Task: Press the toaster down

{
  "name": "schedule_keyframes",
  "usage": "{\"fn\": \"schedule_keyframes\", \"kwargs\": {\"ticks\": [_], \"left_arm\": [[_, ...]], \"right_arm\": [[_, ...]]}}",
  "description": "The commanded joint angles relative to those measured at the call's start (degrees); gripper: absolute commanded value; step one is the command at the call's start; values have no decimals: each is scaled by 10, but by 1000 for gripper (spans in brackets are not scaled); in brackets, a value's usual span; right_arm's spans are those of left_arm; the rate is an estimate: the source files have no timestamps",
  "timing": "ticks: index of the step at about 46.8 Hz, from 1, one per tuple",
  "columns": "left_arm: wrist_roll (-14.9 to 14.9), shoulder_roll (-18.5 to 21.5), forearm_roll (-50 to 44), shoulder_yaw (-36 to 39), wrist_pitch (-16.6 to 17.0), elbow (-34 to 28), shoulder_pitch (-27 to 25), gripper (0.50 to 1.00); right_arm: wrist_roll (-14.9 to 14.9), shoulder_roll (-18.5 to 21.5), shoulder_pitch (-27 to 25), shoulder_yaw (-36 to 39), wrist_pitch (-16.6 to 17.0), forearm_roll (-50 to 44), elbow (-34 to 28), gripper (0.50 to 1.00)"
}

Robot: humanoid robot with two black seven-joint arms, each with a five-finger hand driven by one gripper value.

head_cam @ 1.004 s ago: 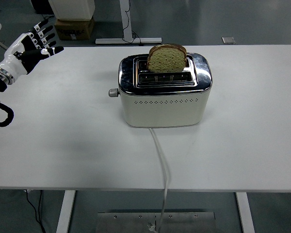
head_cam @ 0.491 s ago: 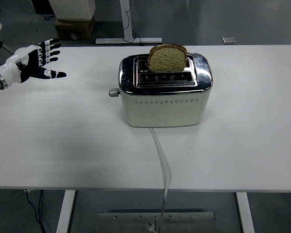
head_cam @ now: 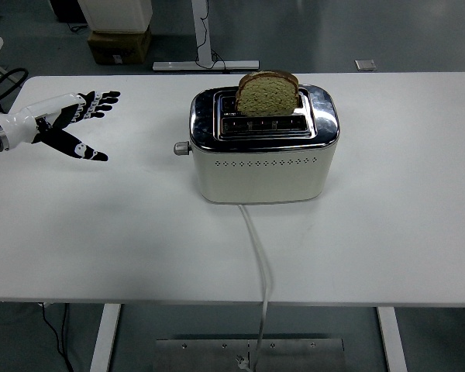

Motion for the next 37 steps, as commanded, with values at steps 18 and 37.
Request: {"fn": "schedule_keyframes", "kwargs": {"ticks": [18, 37], "left_arm": [[-75, 59, 129, 15, 1, -96, 5, 1000], [-114, 59, 203, 68, 66, -100, 13, 1000]], "right_arm": [[0, 0, -1, 0, 0, 0, 0, 998], [0, 0, -1, 0, 0, 0, 0, 998]]}}
